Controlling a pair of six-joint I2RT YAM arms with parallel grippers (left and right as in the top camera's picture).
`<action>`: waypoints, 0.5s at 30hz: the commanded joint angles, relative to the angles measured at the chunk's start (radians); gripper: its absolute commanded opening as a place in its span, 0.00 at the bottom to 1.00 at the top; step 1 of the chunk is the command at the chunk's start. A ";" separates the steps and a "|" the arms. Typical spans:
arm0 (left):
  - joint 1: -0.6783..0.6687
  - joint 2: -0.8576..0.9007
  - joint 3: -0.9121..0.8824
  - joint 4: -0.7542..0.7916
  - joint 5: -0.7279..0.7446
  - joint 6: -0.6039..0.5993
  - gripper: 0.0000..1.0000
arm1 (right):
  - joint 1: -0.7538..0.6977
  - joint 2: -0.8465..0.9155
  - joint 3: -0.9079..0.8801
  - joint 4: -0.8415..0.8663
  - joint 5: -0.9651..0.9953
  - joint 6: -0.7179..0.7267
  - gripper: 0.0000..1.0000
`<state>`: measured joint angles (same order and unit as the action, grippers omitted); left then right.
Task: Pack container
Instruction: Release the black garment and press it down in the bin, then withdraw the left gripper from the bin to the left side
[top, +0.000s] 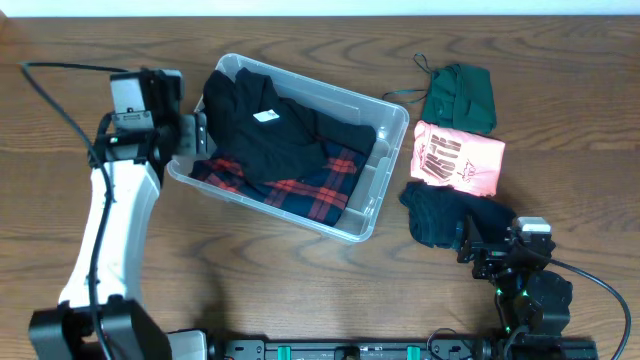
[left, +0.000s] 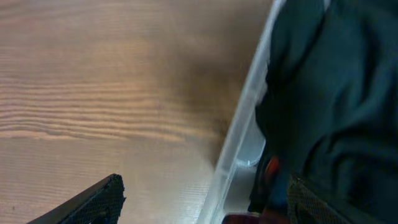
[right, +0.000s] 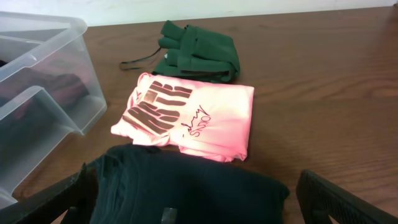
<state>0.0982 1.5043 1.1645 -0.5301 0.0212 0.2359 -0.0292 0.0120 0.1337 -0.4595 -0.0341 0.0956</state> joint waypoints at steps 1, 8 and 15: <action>0.003 0.031 -0.002 -0.028 0.023 0.121 0.84 | -0.002 -0.005 -0.003 -0.001 -0.008 0.009 0.99; 0.005 0.120 -0.003 -0.066 0.029 0.137 0.62 | -0.002 -0.005 -0.003 -0.001 -0.007 0.009 0.99; 0.019 0.162 -0.003 -0.069 -0.019 -0.041 0.25 | -0.002 -0.005 -0.003 -0.002 -0.008 0.009 0.99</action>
<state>0.1104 1.6524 1.1641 -0.5953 0.0223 0.3035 -0.0292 0.0120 0.1337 -0.4595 -0.0341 0.0956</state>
